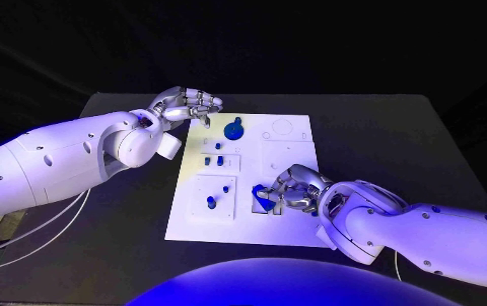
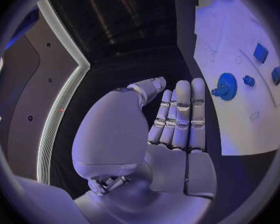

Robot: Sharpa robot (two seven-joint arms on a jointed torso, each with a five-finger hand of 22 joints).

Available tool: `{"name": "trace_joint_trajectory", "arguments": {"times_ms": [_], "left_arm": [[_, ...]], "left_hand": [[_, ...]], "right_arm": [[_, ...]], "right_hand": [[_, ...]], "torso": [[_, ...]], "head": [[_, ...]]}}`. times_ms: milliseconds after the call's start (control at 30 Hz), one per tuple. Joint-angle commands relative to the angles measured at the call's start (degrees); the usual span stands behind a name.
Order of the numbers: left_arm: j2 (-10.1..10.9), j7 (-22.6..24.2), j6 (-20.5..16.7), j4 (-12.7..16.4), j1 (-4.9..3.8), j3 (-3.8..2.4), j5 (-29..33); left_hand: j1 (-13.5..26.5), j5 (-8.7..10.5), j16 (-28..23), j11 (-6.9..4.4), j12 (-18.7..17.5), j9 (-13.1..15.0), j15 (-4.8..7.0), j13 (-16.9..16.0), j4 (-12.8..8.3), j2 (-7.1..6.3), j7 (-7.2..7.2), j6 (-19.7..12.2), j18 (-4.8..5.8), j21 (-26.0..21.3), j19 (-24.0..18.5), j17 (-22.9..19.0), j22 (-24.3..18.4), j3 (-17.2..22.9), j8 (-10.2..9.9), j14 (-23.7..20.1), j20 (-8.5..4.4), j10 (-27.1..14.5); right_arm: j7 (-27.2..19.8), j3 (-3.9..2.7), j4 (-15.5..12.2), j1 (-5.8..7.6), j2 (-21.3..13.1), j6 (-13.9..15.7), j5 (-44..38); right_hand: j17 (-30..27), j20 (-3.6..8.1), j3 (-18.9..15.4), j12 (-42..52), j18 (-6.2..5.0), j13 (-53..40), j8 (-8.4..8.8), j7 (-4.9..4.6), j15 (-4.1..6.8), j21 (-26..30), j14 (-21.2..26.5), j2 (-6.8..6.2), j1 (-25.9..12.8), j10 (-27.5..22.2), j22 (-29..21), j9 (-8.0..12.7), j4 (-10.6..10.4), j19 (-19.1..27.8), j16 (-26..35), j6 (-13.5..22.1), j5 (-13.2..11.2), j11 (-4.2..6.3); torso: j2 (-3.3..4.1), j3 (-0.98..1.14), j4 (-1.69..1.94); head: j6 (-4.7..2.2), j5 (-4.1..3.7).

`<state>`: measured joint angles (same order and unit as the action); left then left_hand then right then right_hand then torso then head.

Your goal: Assemble the parts on the task board

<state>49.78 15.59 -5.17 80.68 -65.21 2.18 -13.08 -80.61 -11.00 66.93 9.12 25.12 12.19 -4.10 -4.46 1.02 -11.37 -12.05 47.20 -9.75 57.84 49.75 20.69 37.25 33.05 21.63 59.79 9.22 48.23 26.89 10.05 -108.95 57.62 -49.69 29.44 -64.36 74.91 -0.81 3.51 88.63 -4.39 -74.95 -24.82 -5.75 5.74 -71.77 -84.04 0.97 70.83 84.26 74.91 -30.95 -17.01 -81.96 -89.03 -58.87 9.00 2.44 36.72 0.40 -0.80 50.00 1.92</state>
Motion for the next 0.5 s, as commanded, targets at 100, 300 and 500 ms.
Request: {"name": "trace_joint_trajectory", "arguments": {"times_ms": [100, 300, 500], "left_arm": [[0.0, 0.3, 0.8, 0.2, -0.02, -0.05, 0.2], [0.1, 0.3, 0.8, 0.3, -0.02, -0.05, 0.2], [0.1, 0.3, 0.8, 0.3, -0.02, -0.05, 0.1]], "left_hand": [[0.3, -0.27, 0.4, -0.18, 0.2, -0.1, -0.07, 0.0, -0.4, 0.37, -0.34, -0.5, -0.85, 0.1, -0.3, 0.0, 0.0, 0.0, 0.2, -0.5, 0.23, -0.4], [0.3, -0.27, 0.4, -0.18, 0.2, -0.1, -0.07, 0.0, -0.4, 0.37, -0.34, -0.5, -0.85, 0.1, -0.3, 0.0, 0.0, 0.0, 0.2, -0.5, 0.23, -0.4], [0.3, -0.27, 0.4, -0.18, 0.2, -0.1, -0.07, 0.0, -0.4, 0.37, -0.34, -0.5, -0.85, 0.1, -0.3, 0.0, 0.0, 0.0, 0.2, -0.5, 0.23, -0.4]], "right_arm": [[0.3, 0.00, -0.2, -0.08, 0.0, 1.0, -1.0], [1.0, 0.00, 0.0, -0.08, 0.0, 0.8, -1.3], [1.5, 0.00, 0.2, -0.08, 0.0, -0.3, -1.6]], "right_hand": [[10.9, 0.28, 1.1, 0.2, 0.40, -14.2, -0.25, 4.93, 0.35, -0.3, -5.2, -0.12, 0.3, 5.3, 5.0, -0.8, 0.8, -0.2, -0.2, -5.7, 0.1, 0.62], [10.9, 0.29, 1.1, 0.2, 0.39, -14.2, -0.25, 4.92, 0.36, -0.3, -5.2, -0.11, 0.3, 5.3, 5.0, -0.8, 0.8, -0.2, -0.2, -5.7, 0.1, 0.62], [10.9, 0.32, 0.7, 0.1, 0.38, -14.1, -0.24, 4.77, 0.33, -0.1, -5.2, -0.54, -0.4, 5.3, 4.9, -0.9, 0.3, -0.1, -0.1, -5.7, 0.0, 0.52]], "torso": [[-0.02, 0.02, 0.05], [-0.04, -0.04, 0.00], [-0.03, -0.04, 0.00]], "head": [[0.00, 0.12], [0.00, 0.10], [0.00, 0.09]]}}
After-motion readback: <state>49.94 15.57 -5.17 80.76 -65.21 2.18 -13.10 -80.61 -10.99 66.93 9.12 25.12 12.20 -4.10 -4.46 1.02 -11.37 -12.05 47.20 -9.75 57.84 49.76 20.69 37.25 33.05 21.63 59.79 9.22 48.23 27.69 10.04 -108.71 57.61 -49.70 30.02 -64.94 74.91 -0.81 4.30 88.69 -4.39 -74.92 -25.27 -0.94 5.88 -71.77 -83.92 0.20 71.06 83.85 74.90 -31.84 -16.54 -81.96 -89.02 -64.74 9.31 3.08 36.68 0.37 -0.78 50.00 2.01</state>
